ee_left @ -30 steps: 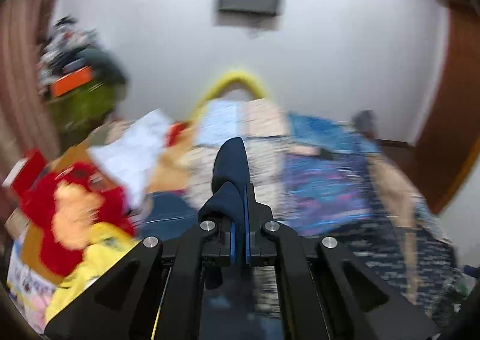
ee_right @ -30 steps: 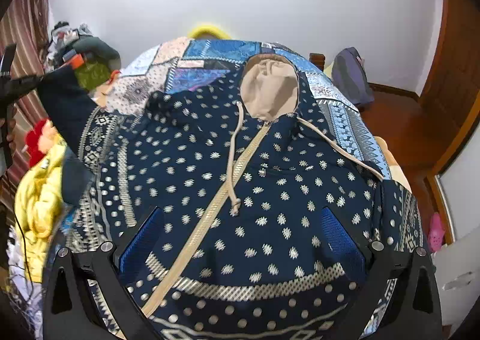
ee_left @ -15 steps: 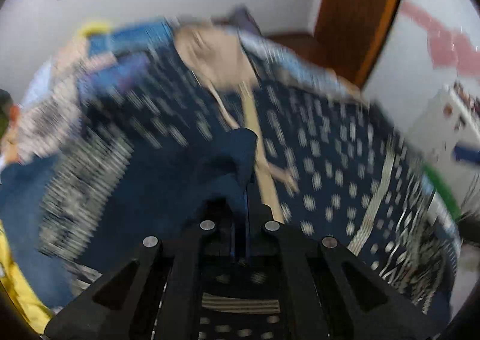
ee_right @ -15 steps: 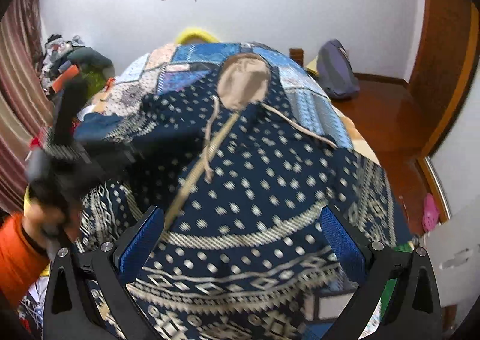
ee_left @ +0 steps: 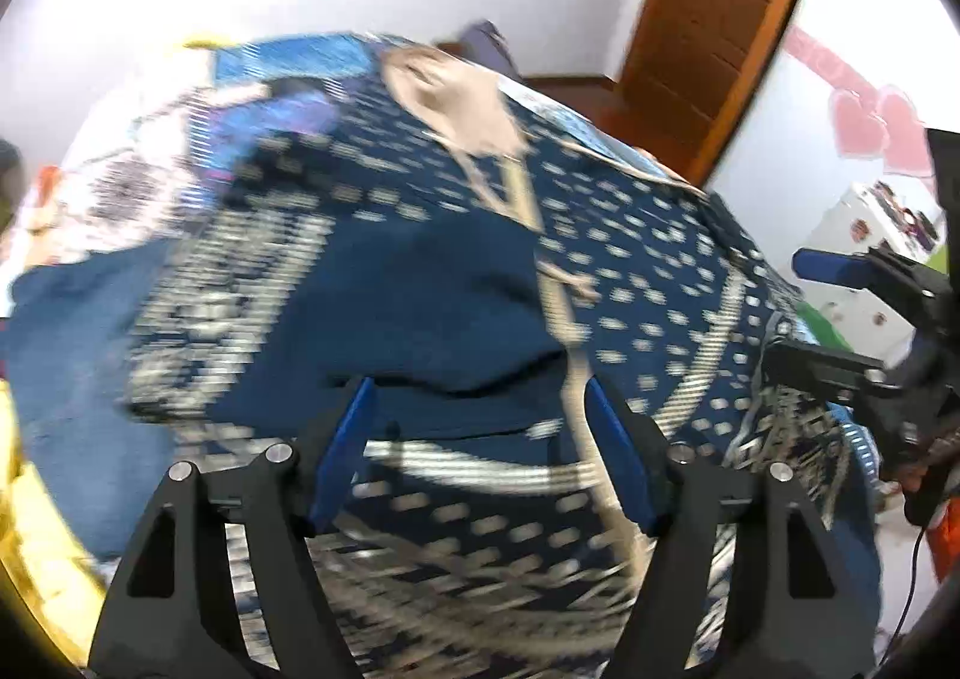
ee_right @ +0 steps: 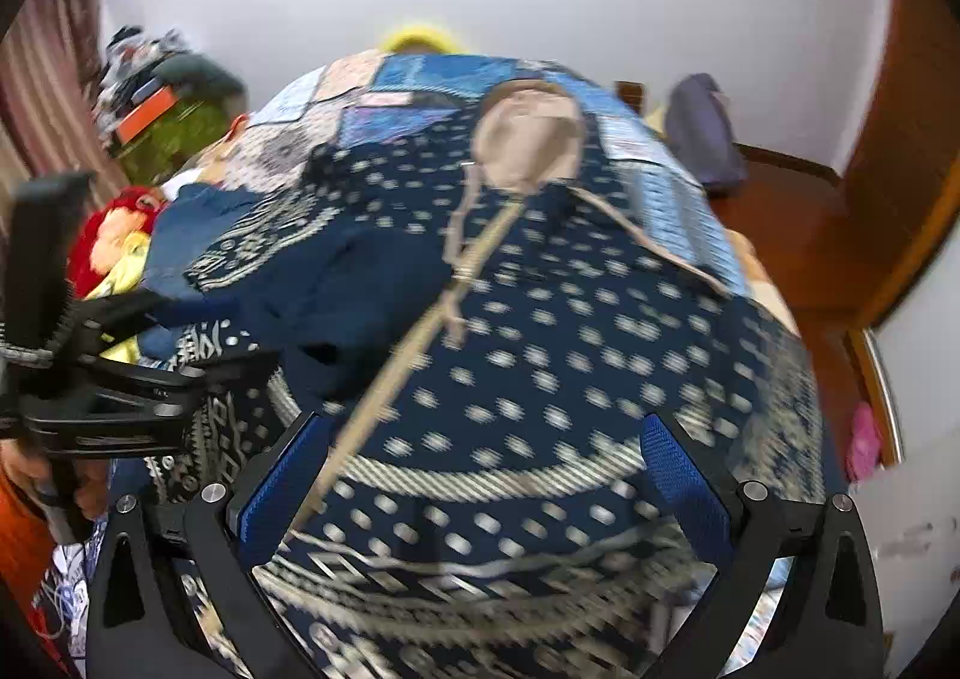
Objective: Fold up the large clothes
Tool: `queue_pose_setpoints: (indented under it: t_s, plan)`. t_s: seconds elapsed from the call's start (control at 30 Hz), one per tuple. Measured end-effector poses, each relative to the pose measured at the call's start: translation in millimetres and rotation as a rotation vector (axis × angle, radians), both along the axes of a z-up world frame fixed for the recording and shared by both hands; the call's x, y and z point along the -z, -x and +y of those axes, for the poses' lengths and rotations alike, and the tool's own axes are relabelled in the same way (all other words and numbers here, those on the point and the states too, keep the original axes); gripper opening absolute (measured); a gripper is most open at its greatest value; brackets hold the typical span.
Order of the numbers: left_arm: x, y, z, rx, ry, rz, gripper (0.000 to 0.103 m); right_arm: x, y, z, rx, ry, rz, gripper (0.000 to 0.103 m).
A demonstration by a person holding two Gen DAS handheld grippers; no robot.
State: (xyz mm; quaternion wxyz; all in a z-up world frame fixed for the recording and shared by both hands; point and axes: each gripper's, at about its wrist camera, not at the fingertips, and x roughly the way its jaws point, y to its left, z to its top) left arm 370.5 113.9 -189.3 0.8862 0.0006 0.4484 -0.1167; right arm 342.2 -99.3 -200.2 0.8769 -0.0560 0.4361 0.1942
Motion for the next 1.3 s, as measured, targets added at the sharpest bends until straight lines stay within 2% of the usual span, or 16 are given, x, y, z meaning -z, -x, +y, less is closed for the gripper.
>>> queue_pose_setpoints:
  t_s: [0.17,0.23,0.37,0.43,0.5,0.57,0.67,0.7,0.73,0.77,0.83,0.93,1.03,1.1,1.2,1.3]
  plan:
    - [2.3,-5.9,62.6,-0.144,-0.104,-0.006,0.072,14.8,-20.2,65.9,-0.105,0.049,0.005,0.103]
    - [10.9,-13.1,86.1,-0.200,-0.092,0.017,0.072,22.6,-27.8,91.8,-0.150,0.076,-0.006,0.103]
    - [31.0,-32.2,124.7,-0.285,-0.016,0.047,0.072,41.9,-41.3,138.9,-0.233,0.142,-0.017,0.099]
    - [41.5,-41.6,136.6,-0.316,0.008,0.062,0.072,51.1,-48.8,157.3,-0.264,0.153,-0.007,0.092]
    - [52.6,-48.8,141.2,-0.337,0.005,0.083,0.072,61.6,-58.1,173.8,-0.289,0.156,0.020,0.075]
    - [64.3,-52.6,141.9,-0.344,0.006,0.103,0.073,73.5,-68.1,185.5,-0.290,0.173,0.043,0.063]
    - [73.2,-51.2,145.9,-0.354,0.055,0.105,0.073,86.9,-74.8,194.0,-0.274,0.203,0.020,0.055]
    - [74.4,-50.4,147.7,-0.358,0.067,0.106,0.074,85.7,-73.0,193.4,-0.275,0.204,-0.004,0.041]
    - [75.2,-49.8,149.8,-0.361,0.080,0.109,0.075,83.2,-71.0,191.9,-0.274,0.203,-0.023,0.032]
    - [75.9,-49.8,151.3,-0.363,0.087,0.112,0.075,78.3,-69.2,188.6,-0.271,0.196,-0.038,0.017]
    - [73.5,-49.8,151.7,-0.369,0.085,0.126,0.075,70.2,-68.1,179.2,-0.255,0.169,-0.038,0.011]
    - [60.1,-50.1,146.7,-0.378,0.031,0.120,0.075,45.0,-66.9,151.0,-0.202,0.086,-0.066,0.010]
    - [29.1,-44.6,130.0,-0.348,-0.029,0.034,0.075,15.8,-65.6,118.0,-0.153,0.007,-0.103,0.009]
    - [15.1,-44.7,119.9,-0.335,-0.029,0.008,0.075,-0.8,-66.1,98.3,-0.121,-0.029,-0.122,0.009]
    - [7.1,-50.7,101.5,-0.292,-0.002,0.018,0.075,-17.1,-65.7,65.5,-0.079,-0.103,-0.121,0.009]
    - [19.1,-57.8,82.0,-0.265,-0.014,0.074,0.075,-16.5,-63.4,38.2,-0.035,-0.116,-0.108,0.009]
